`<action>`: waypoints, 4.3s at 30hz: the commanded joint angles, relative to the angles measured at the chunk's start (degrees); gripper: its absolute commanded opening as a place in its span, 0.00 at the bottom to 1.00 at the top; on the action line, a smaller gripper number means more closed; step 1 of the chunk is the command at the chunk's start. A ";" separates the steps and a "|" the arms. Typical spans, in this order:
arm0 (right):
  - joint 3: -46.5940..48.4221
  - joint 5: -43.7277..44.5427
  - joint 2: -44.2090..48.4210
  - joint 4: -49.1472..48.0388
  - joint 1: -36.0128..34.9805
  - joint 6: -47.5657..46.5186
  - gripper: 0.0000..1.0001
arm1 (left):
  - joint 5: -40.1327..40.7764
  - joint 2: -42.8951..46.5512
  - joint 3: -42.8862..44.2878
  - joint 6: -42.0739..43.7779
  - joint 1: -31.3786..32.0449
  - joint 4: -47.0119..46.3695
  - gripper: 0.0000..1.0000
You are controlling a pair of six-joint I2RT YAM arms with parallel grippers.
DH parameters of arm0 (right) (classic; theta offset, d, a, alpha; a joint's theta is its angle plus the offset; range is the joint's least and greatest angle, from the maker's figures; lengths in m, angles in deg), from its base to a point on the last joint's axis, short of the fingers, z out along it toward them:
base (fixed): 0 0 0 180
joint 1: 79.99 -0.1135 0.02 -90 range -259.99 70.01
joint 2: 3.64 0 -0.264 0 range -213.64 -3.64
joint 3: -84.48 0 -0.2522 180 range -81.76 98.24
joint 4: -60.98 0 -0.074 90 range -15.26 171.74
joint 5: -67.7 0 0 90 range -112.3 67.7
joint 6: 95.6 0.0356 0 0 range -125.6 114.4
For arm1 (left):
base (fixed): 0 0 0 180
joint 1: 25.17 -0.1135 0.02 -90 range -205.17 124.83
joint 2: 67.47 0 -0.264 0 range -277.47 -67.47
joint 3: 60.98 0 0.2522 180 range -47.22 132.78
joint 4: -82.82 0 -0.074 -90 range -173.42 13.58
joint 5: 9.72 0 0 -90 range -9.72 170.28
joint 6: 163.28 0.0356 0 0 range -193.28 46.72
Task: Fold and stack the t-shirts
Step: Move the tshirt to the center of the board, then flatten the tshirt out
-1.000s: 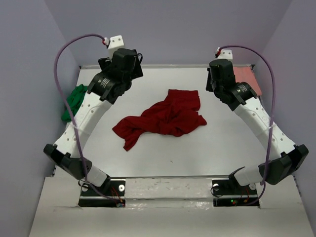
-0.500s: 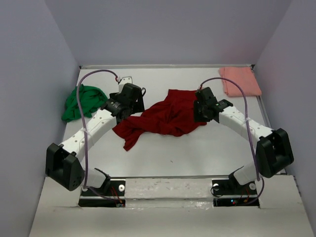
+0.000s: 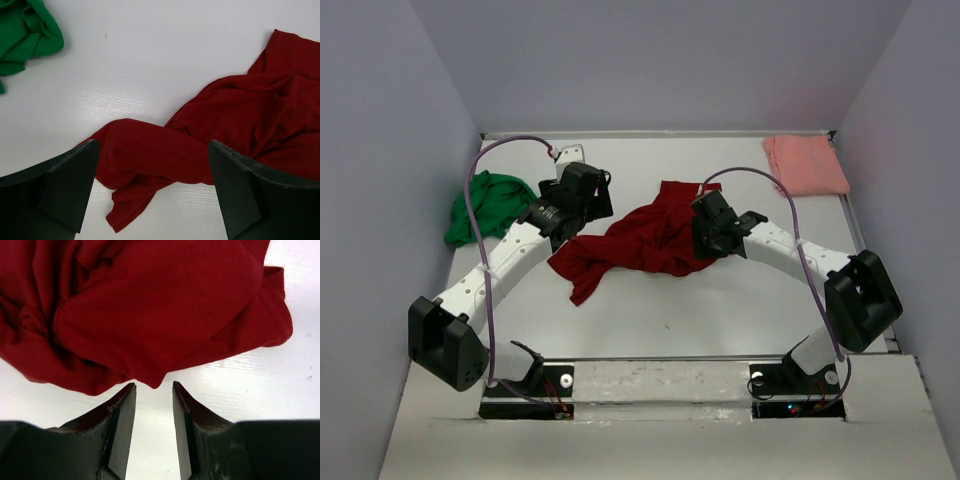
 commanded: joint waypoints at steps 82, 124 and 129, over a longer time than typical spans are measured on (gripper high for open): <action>17.79 21.47 1.29 14.68 -0.35 1.38 0.00 | -0.25 -0.15 -5.28 -1.60 2.72 1.77 0.99; 29.48 16.99 -23.25 5.28 4.38 -8.73 0.43 | -0.17 -3.93 -0.27 2.18 2.46 2.12 0.99; 29.91 14.36 -24.21 3.96 6.50 -9.70 0.42 | 0.01 -3.67 -0.53 2.36 2.46 2.21 0.99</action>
